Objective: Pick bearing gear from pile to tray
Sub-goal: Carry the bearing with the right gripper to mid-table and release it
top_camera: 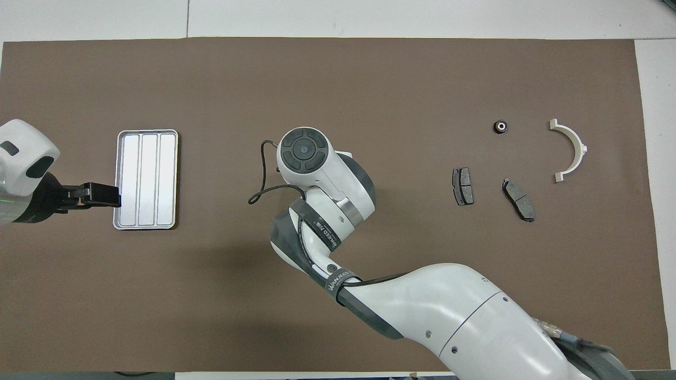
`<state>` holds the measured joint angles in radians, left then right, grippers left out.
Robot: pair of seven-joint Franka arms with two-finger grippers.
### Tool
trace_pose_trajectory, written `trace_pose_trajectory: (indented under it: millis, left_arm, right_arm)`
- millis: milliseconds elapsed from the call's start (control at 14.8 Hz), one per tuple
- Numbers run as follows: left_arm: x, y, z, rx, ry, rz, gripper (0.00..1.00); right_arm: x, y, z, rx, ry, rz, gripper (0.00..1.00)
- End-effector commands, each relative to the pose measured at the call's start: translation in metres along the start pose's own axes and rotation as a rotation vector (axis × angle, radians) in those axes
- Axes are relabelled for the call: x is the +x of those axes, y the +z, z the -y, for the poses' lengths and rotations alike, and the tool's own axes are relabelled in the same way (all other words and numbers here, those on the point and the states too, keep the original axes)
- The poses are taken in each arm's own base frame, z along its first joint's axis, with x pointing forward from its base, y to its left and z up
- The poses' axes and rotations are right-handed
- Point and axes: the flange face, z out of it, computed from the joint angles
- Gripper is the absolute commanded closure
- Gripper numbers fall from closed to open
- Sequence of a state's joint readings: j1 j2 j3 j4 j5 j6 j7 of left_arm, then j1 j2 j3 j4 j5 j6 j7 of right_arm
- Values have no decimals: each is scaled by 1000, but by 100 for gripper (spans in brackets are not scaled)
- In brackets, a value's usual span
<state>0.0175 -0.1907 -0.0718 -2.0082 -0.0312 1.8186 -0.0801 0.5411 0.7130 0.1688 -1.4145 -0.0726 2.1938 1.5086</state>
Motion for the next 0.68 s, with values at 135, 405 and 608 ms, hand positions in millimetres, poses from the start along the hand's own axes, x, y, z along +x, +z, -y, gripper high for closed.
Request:
trace_pose_trajectory:
  millis: [135,405,608]
  left_arm:
    - [-8,1,-38,-7,-12,-40,4]
    - [-5,16,-83,-17,-63,-49,4]
    - [-2,15,-85,-19,-72,-56,4]
  right_arm:
    - [5,-6,-11,-21,17,-14,0]
    - [50,-56,-6,-96,64,-20,0]
    - [131,-115,-24,-129,-53,-6,0]
